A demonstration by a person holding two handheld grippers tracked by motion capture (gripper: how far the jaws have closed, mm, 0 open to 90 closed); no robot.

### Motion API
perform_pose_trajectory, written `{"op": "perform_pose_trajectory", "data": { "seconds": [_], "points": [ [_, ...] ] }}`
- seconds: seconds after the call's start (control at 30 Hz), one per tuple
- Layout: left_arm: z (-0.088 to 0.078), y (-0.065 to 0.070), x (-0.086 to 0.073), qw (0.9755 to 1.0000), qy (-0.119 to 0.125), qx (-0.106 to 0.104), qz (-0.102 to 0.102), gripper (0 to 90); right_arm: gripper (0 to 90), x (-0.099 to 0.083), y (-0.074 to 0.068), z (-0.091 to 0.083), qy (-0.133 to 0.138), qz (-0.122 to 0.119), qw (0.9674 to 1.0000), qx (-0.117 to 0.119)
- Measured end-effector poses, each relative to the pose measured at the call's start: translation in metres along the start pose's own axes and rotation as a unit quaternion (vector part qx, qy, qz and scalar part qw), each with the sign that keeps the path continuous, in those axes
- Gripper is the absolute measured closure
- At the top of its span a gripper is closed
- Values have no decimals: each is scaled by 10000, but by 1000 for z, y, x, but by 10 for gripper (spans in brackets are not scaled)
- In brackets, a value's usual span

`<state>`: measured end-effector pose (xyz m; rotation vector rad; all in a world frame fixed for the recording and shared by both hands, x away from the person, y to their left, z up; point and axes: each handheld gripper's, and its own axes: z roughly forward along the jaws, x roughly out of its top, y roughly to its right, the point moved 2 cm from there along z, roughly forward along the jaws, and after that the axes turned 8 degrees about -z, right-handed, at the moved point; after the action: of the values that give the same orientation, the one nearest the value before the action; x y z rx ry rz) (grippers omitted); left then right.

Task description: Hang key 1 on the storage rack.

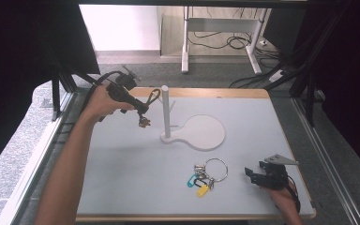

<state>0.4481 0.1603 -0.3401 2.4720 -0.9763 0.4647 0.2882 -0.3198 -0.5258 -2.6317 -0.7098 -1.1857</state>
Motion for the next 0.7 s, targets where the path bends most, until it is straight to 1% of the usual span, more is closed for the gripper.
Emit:
{"op": "perform_pose_trajectory", "data": {
  "seconds": [0.07, 0.1, 0.13, 0.17, 0.2, 0.23, 0.4, 0.57, 0.7],
  "points": [
    [3, 2, 0, 10000, 6, -27, 4, 668, 298, 0, 0, 0, 2, 4, 10000, -5],
    [4, 3, 1, 10000, -50, -12, 59, 668, 297, 0, 0, 0, 5, -2, 10000, -6],
    [5, 3, 1, 10000, -68, -11, 66, 668, 298, 0, 0, 0, 5, -2, 10000, -9],
    [7, 5, 1, 10000, -11, -26, 4, 668, 298, 0, 0, 0, 5, 2, 10000, -10],
    [8, 5, 1, 10000, -36, -26, 25, 668, 298, 0, 0, 0, 9, -1, 10000, -11],
    [8, 5, 1, 9999, -94, -20, 91, 668, 298, 0, 0, 0, 7, 0, 10000, -13],
    [15, 8, 1, 9998, -133, -11, 123, 667, 298, 0, 0, 0, 5, -12, 10000, -14],
    [21, 9, 1, 9998, -151, -32, 112, 667, 298, 0, -1, 0, -1, -25, 10000, -11],
    [25, 9, 1, 9998, -153, -34, 97, 666, 298, 0, 0, 0, -9, 13, 10000, -23]
  ]
}}
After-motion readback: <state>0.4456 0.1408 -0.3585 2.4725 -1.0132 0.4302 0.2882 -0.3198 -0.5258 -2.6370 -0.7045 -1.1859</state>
